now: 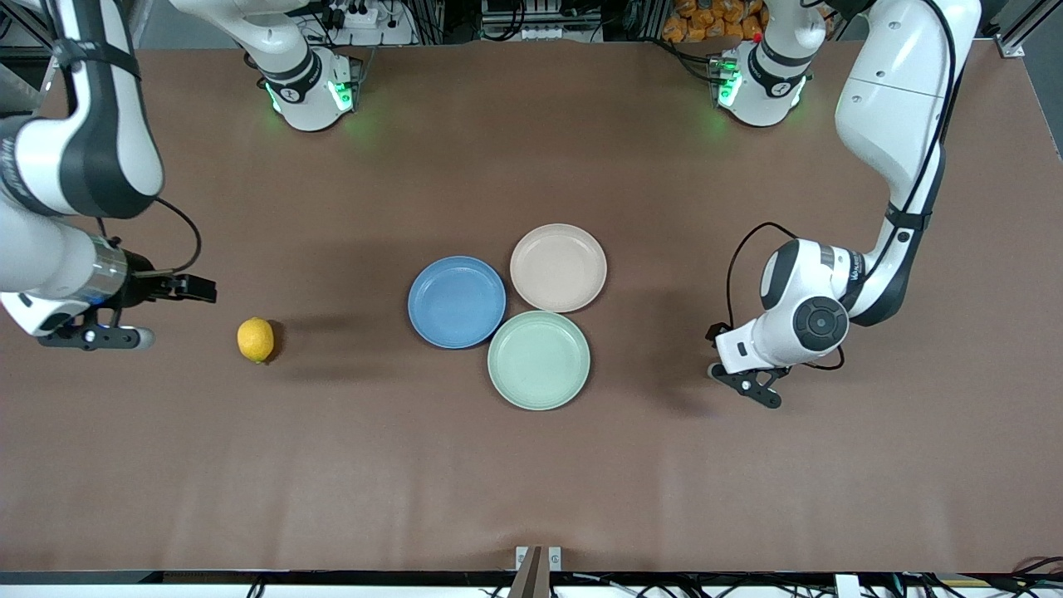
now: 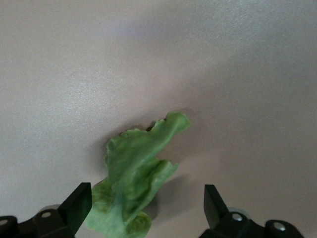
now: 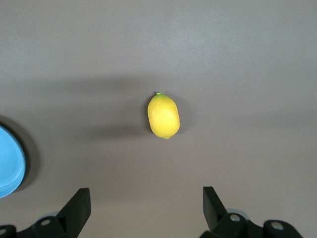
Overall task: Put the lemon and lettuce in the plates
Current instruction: 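Lift the lettuce with the left gripper while the right gripper grasps the lemon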
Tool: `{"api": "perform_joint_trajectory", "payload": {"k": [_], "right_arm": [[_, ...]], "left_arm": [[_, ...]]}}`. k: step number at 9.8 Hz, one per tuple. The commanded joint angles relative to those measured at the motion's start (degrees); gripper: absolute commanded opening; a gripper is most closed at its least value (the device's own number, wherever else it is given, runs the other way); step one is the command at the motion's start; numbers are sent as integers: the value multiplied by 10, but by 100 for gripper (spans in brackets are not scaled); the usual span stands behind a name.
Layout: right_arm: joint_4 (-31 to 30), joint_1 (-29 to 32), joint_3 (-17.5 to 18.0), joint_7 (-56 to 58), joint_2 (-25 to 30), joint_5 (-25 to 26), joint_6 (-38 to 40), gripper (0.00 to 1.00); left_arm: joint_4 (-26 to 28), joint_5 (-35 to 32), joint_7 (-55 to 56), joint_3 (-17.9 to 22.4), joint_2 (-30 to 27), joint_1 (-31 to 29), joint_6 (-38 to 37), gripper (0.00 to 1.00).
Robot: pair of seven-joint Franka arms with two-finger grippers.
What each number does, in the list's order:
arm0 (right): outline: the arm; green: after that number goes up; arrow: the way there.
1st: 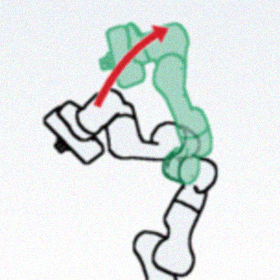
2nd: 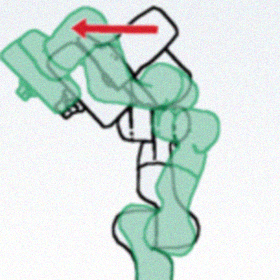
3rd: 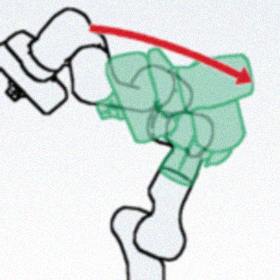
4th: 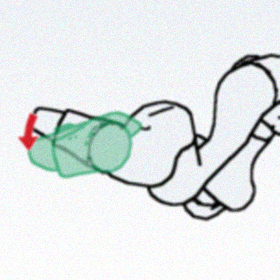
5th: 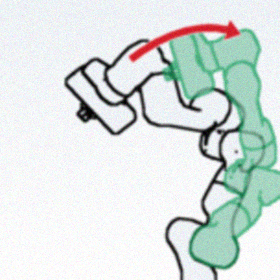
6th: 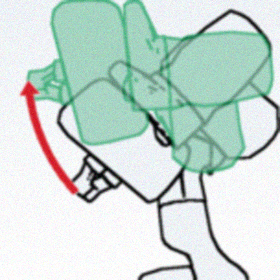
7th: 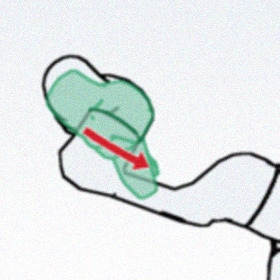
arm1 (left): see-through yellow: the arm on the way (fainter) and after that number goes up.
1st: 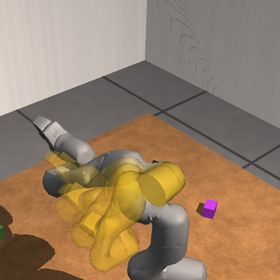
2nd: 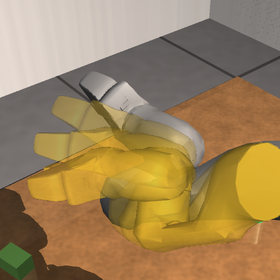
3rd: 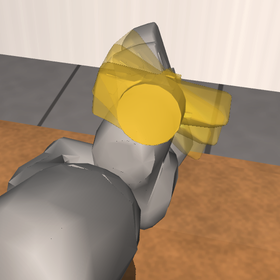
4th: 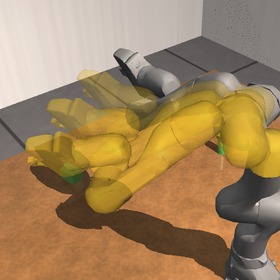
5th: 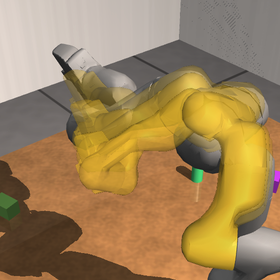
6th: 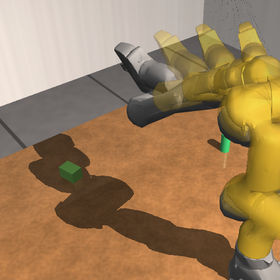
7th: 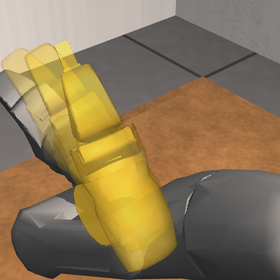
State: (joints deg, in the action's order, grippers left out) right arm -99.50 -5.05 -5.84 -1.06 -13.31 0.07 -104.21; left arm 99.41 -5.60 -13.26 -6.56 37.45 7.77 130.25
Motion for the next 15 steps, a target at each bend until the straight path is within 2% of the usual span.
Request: {"api": "perform_joint_trajectory", "payload": {"k": [1,2,3,4,5,10,12,15], "right_arm": [[-55,-1,0,-3,10,-9,-60,100],[-77,-1,0,-3,7,-9,-89,100],[-101,-1,0,-3,5,-9,-126,100],[-118,-1,0,-3,0,-9,-155,100],[-128,0,0,-3,-7,-9,-172,100],[-140,1,0,-2,-50,-9,-236,100],[-143,13,0,19,-76,-8,-267,100],[-152,17,0,25,-94,-9,-297,100]], "left_arm": [[-11,10,3,1,9,1,4,100],[-9,9,14,2,10,1,16,65],[-8,6,14,2,16,0,22,44],[-9,4,14,2,17,0,23,17],[-9,2,14,2,17,0,23,0],[-8,2,68,3,10,6,21,0],[-9,6,174,2,0,3,16,0],[-11,1,258,3,-16,29,-12,0]]}}
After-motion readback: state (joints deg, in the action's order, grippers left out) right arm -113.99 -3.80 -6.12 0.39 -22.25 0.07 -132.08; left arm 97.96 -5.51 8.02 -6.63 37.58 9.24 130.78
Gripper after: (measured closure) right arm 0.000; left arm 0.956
